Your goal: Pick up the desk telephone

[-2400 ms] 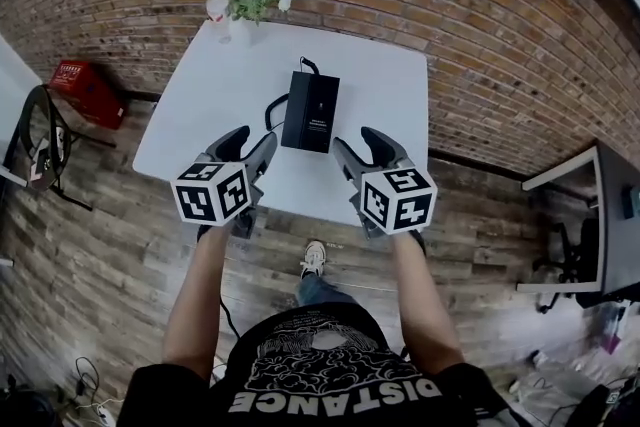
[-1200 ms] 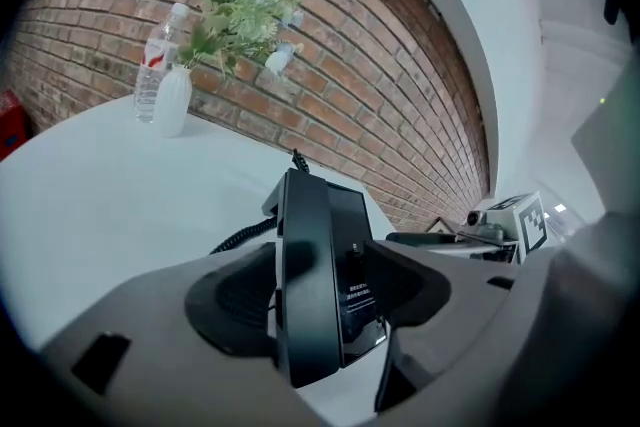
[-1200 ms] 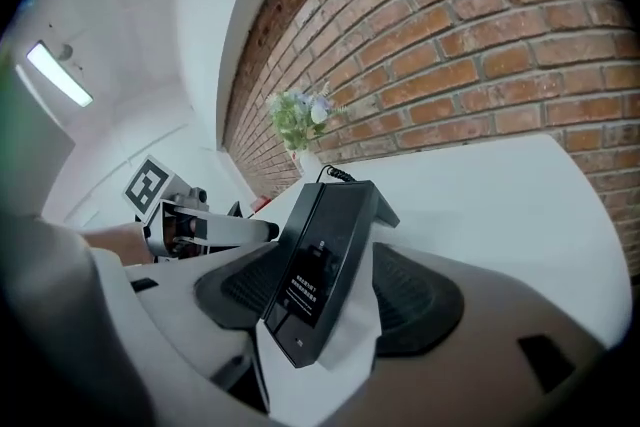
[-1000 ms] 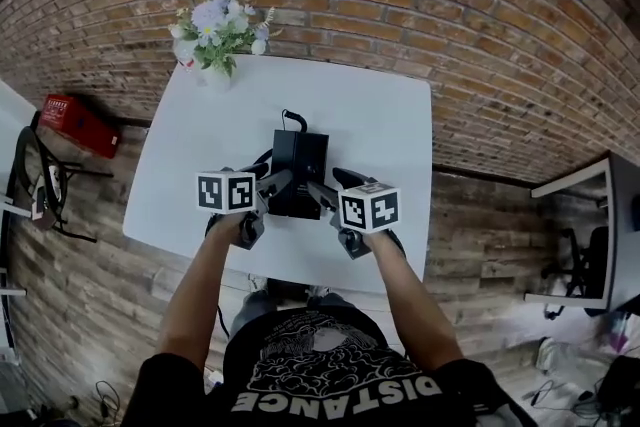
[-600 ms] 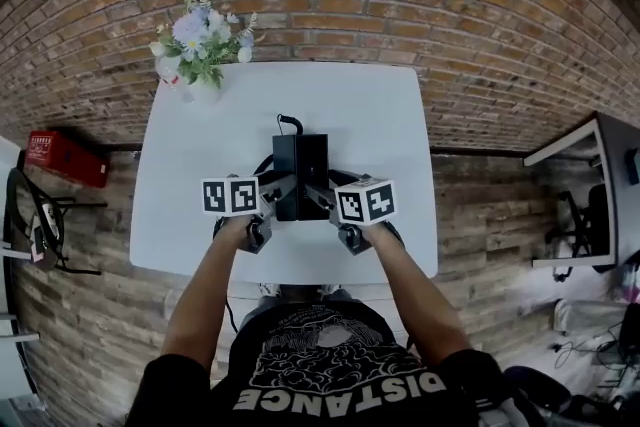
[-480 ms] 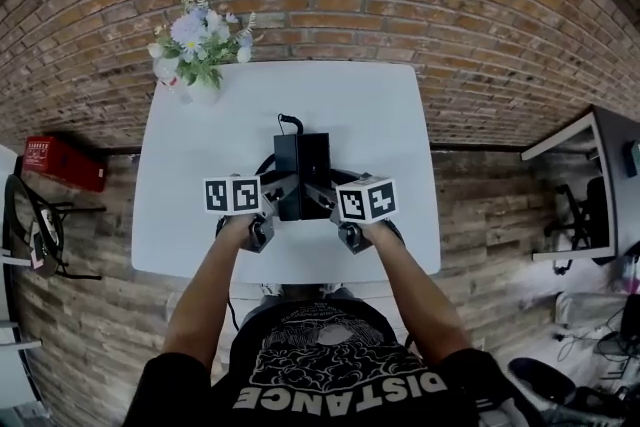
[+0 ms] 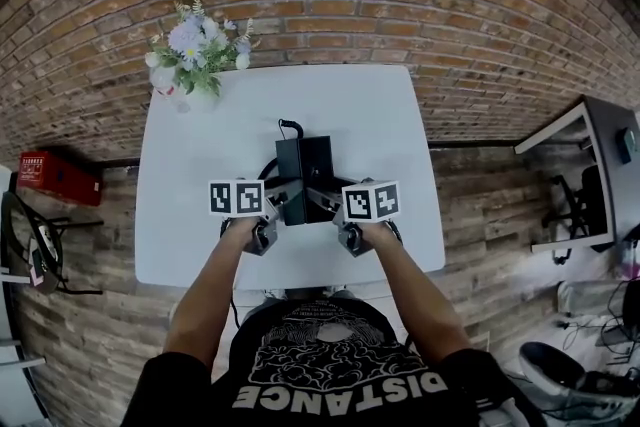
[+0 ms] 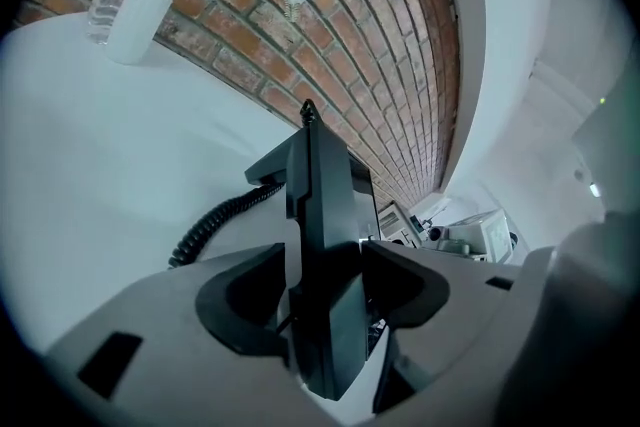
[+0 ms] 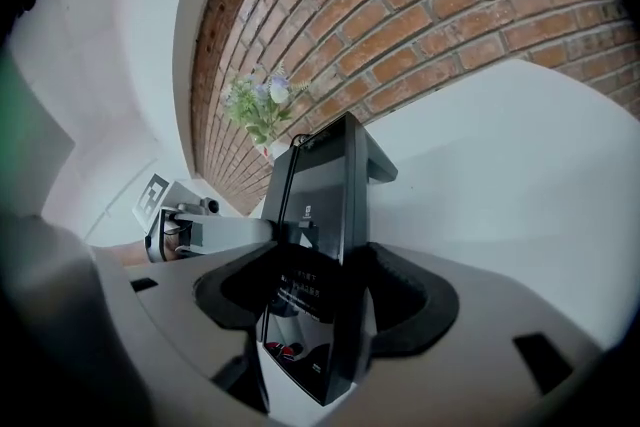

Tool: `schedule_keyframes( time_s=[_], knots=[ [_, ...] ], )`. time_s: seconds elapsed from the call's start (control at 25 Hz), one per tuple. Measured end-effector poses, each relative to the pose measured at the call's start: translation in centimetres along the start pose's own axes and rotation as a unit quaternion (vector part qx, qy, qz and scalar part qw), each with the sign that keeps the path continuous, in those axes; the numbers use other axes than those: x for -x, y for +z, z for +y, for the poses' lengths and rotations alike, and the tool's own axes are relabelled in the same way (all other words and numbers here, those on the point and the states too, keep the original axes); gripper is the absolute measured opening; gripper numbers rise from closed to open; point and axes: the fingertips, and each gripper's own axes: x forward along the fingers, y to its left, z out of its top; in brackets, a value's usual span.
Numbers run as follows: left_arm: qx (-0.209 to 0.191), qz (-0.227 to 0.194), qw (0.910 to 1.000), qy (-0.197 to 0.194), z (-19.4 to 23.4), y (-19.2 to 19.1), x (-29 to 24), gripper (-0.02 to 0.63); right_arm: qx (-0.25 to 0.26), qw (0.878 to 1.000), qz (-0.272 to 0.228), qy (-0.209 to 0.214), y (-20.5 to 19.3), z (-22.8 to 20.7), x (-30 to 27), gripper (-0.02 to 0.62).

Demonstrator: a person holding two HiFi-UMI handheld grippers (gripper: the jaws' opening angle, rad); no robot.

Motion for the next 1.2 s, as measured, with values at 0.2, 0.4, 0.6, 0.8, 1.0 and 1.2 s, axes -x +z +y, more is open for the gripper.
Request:
schedule_keyframes(
  time_s=[0.2,0.4,0.6,0.8,1.0,1.2],
  knots=[
    [0.030,-0.003,0.9992,-0.027,-0.4,-0.1,-0.1,0.196,-0.009,1.000,-0.003,0.006,0.0,0.0,-0.1,0.272],
    [0.023,-0.010,0.9993,-0.026,-0.5,0.0,-0.2,0.194,-0.012,1.000,-0.001,0.006,-0.1,-0.2,0.0,0.272],
    [0.019,-0.024,0.9994,-0.018,-0.6,0.0,-0.1,0.189,-0.010,1.000,-0.004,0.009,0.1,-0.2,0.1,0.262],
    [0.024,-0.030,0.9992,-0.011,-0.7,-0.2,-0.1,0.187,-0.001,1.000,-0.006,0.009,0.0,-0.2,0.3,0.258],
    [0.026,-0.050,0.9984,-0.009,-1.2,0.5,0.5,0.189,0.016,1.000,-0.020,0.007,1.0,0.5,0.7,0.255],
    [-0.006,-0.064,0.9979,-0.001,-2.5,1.8,1.2,0.189,0.031,0.999,-0.041,0.010,2.3,1.5,1.5,0.255]
  ],
)
